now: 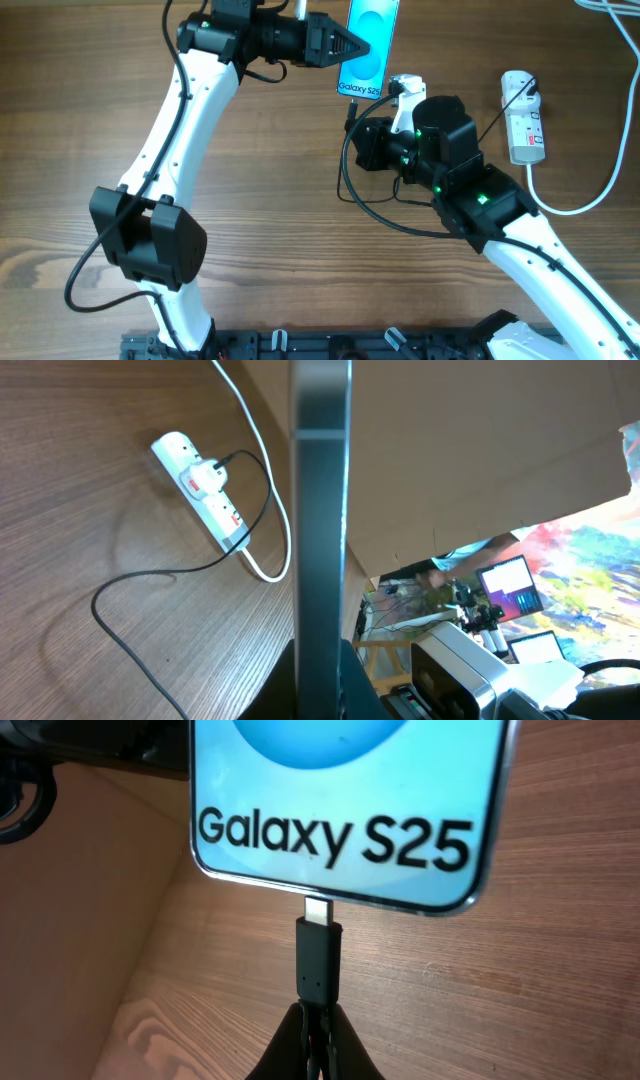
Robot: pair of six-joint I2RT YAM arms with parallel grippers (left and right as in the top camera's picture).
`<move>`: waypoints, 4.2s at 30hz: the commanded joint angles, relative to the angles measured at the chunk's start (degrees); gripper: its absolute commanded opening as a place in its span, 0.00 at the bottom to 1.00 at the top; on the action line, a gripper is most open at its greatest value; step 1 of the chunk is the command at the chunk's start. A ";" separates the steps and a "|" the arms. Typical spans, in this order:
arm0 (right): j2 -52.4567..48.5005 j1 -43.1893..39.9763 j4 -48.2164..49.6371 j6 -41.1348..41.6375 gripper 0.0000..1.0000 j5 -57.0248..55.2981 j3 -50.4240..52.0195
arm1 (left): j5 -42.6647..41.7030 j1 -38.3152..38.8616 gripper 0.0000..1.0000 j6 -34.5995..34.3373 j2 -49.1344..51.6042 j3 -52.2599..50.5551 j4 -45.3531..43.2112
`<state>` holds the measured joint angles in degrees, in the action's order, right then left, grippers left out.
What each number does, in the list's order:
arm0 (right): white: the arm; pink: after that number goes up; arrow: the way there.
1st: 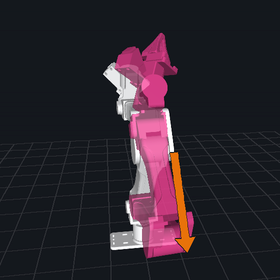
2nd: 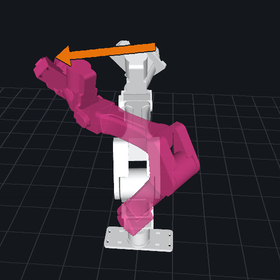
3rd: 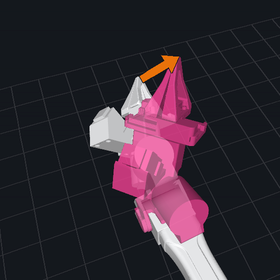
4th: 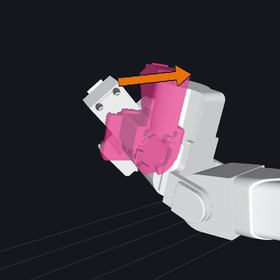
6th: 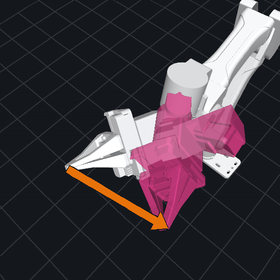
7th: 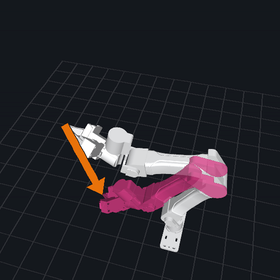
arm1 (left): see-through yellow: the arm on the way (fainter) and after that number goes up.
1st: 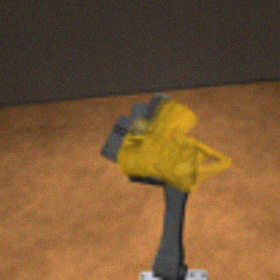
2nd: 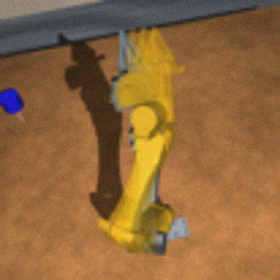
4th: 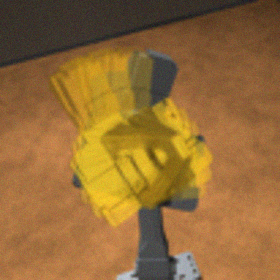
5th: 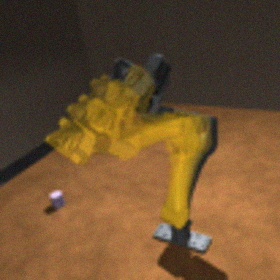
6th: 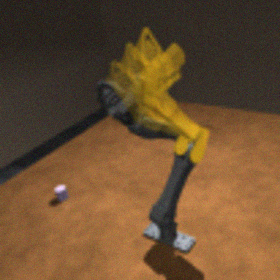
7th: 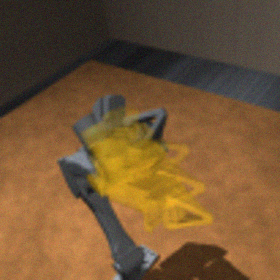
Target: Plug charger to phone and switch on socket
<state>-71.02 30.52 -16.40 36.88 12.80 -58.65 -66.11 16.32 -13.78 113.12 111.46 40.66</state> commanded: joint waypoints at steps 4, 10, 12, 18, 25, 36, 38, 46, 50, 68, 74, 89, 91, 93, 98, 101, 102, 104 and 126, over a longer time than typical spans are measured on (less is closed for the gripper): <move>0.79 -0.24 -0.04 0.39 0.05 -0.81 -2.23 | -2.45 -3.39 0.04 1.40 -2.45 0.28 -0.42; 0.76 -0.24 0.31 0.68 0.05 0.96 -2.23 | -4.15 -4.00 0.04 1.40 -2.45 0.28 -0.20; 0.74 -0.24 0.76 0.83 0.05 1.81 -2.23 | -4.44 -3.58 0.04 1.40 -2.45 0.28 -0.20; 0.74 -0.24 1.70 1.40 0.05 2.58 -2.23 | -4.39 -1.60 0.04 1.42 -2.45 0.28 -0.20; 0.74 -0.24 1.81 1.88 0.05 2.51 -2.23 | -4.33 -1.36 0.04 1.64 -2.45 0.28 -0.20; 0.74 -0.24 1.84 1.66 0.05 2.25 -2.23 | -4.39 -1.64 0.04 3.06 -2.45 0.28 0.24; 0.74 -0.24 1.99 1.66 0.05 2.25 -2.23 | -4.87 -1.64 0.04 3.08 -2.45 0.28 0.24; 0.74 -0.24 2.01 1.73 0.05 2.29 -2.23 | -5.27 -1.57 0.04 2.89 -2.45 0.28 0.24; 0.74 -0.24 2.01 1.68 0.05 2.27 -2.23 | -5.27 -1.57 0.04 2.89 -2.45 0.28 0.24; 0.74 -0.24 2.25 0.59 0.05 1.18 -2.25 | -5.27 -1.57 0.04 2.91 -2.45 0.28 0.31; 0.74 -0.24 1.97 0.61 0.05 1.20 -2.25 | -5.29 -1.57 0.04 2.91 -2.45 0.28 0.44; 0.74 -1.25 2.69 0.11 0.05 0.59 -2.27 | -5.29 -1.51 0.04 2.91 -2.45 0.28 0.87; 0.74 -1.25 3.28 -0.76 0.05 0.81 -2.27 | -5.29 -1.49 0.04 2.91 -2.45 0.28 0.92; 0.74 -1.25 3.87 -0.90 0.05 0.79 -2.27 | -5.27 -1.29 0.04 2.93 -2.45 0.28 0.92; 0.74 -1.27 4.70 -1.42 0.05 0.76 -2.27 | -5.27 -0.50 0.04 2.91 -2.45 0.28 0.92; 0.74 -1.27 5.40 -2.27 0.05 0.57 -2.64 | -5.27 -0.09 0.04 2.91 -2.45 0.28 0.94; 0.74 -1.27 5.46 -2.51 0.06 0.44 -2.99 | -5.27 -0.02 0.04 2.91 -2.45 0.28 0.92; 0.74 -1.27 5.44 -3.48 0.07 0.22 -3.65 | -5.27 -0.02 0.04 2.91 -2.45 0.28 0.92; 4.02 -1.75 -8.02 -3.80 1.00 1.62 -5.95 | 27.47 -0.02 0.04 0.70 -2.34 0.28 11.61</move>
<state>-69.08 28.82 -21.56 33.06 14.59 -63.18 -49.52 16.51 -12.86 112.88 111.48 49.76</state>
